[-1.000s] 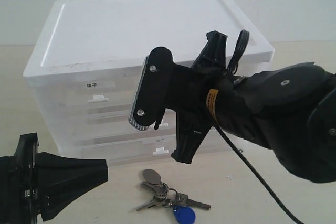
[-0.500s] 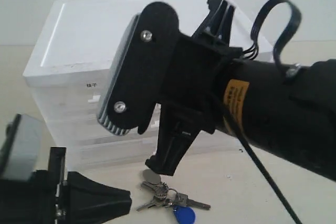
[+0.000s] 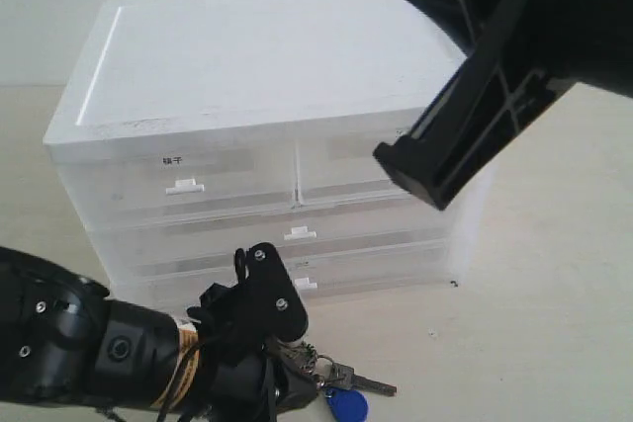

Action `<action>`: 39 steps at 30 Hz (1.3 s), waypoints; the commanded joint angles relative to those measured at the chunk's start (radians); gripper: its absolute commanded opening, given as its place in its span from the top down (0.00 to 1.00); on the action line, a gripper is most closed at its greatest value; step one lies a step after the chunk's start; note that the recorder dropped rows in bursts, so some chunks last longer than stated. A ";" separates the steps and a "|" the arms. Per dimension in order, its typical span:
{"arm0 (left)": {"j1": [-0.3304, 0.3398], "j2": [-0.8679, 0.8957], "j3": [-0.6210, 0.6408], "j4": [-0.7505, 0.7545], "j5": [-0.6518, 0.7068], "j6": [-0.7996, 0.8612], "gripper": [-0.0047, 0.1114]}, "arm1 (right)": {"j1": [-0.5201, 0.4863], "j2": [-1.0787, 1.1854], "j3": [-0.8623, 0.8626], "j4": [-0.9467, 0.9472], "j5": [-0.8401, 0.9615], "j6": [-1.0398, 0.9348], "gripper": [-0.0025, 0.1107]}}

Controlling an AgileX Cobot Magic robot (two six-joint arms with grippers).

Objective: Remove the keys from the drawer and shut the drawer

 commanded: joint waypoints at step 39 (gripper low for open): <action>-0.136 0.123 -0.259 0.041 0.398 -0.223 0.92 | 0.004 -0.042 -0.005 0.045 -0.027 0.034 0.98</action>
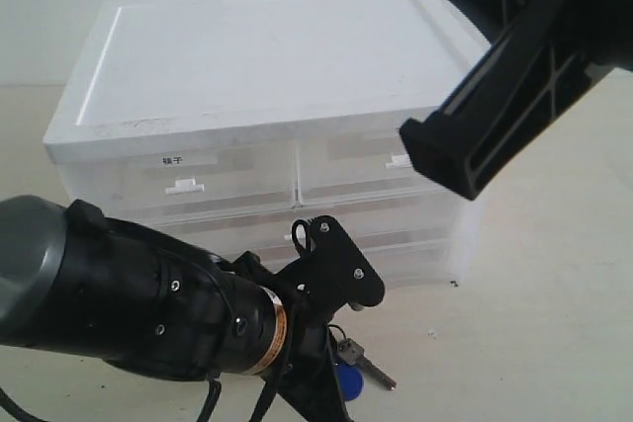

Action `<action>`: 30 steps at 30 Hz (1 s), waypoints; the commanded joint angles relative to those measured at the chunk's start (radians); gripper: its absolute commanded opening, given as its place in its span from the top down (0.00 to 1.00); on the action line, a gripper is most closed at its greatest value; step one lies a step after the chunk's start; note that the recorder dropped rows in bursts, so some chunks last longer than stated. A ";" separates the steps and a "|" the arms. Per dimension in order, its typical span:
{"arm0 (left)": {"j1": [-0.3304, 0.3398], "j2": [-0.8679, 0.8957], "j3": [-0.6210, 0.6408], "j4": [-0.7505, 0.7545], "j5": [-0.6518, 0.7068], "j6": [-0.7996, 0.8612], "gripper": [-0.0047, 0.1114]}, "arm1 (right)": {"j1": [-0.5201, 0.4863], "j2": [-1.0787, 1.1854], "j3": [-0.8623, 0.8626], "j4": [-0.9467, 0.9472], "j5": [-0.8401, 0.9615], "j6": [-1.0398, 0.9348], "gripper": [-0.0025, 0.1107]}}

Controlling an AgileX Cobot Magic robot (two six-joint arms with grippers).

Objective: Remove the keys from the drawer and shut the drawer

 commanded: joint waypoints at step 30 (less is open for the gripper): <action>-0.031 0.044 -0.044 -0.028 0.034 0.003 0.92 | 0.004 -0.005 -0.005 0.019 0.002 -0.002 0.98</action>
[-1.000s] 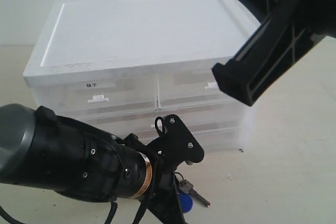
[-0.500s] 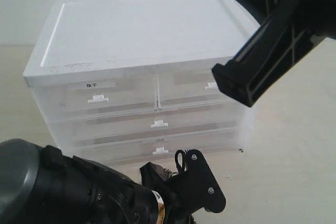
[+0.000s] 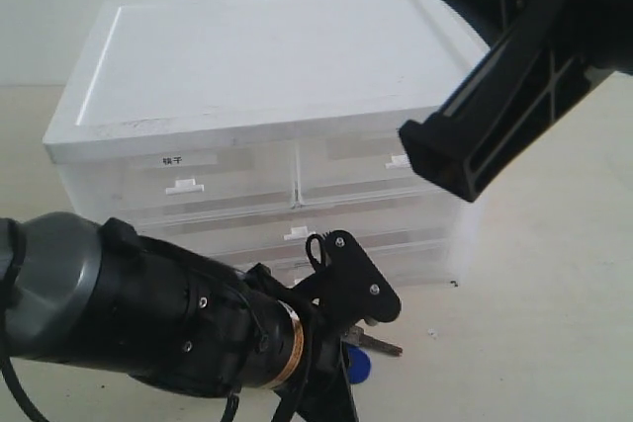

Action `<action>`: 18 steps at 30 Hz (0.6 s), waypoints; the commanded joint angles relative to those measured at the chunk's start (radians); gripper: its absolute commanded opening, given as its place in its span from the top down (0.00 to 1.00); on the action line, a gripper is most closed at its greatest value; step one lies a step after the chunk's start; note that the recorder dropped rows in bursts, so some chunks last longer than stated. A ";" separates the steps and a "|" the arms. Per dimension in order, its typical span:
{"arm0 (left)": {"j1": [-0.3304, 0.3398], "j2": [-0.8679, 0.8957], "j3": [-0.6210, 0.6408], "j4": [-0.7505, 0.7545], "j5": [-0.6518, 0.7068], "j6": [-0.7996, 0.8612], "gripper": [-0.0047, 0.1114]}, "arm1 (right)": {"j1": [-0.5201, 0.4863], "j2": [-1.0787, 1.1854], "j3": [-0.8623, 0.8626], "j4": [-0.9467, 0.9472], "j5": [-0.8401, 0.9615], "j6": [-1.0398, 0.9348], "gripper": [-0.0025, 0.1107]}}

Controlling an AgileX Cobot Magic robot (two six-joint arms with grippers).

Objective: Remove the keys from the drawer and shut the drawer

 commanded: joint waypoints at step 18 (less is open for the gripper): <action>-0.110 -0.146 -0.010 0.002 -0.029 0.025 0.92 | 0.004 -0.005 -0.005 0.009 0.004 -0.013 0.98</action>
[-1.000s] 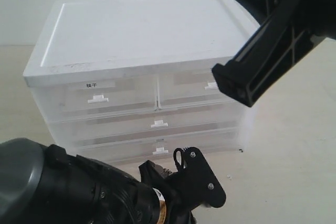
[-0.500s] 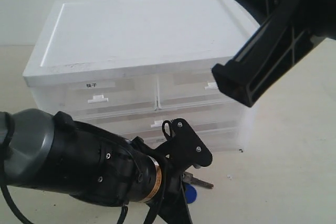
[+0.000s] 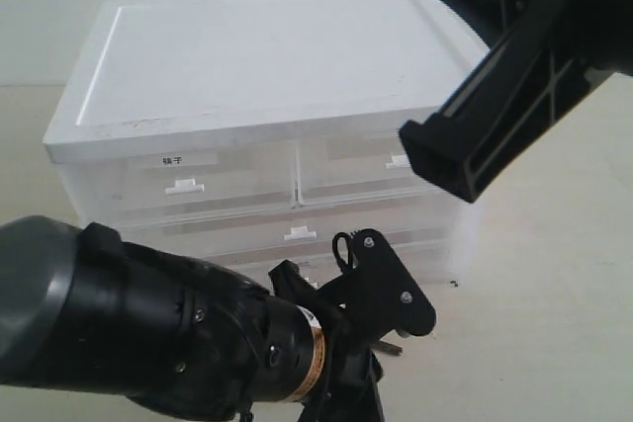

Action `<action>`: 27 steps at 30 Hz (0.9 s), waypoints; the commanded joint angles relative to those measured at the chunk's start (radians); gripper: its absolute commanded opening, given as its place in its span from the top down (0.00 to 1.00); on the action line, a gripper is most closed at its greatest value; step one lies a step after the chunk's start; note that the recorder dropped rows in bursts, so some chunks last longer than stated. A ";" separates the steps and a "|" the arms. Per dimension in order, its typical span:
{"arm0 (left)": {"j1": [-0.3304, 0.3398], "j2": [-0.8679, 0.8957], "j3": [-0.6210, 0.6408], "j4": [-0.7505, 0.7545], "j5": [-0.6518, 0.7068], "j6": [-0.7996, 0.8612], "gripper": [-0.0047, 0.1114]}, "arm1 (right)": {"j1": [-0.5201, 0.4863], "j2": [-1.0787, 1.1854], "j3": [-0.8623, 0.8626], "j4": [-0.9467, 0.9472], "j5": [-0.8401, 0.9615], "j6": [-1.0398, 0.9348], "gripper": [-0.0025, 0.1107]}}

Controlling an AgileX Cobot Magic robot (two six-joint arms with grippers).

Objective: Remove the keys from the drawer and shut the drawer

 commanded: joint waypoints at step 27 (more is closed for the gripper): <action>-0.064 -1.399 0.513 0.000 0.038 -0.058 0.92 | 0.004 -0.418 -0.005 0.255 0.179 -0.248 0.98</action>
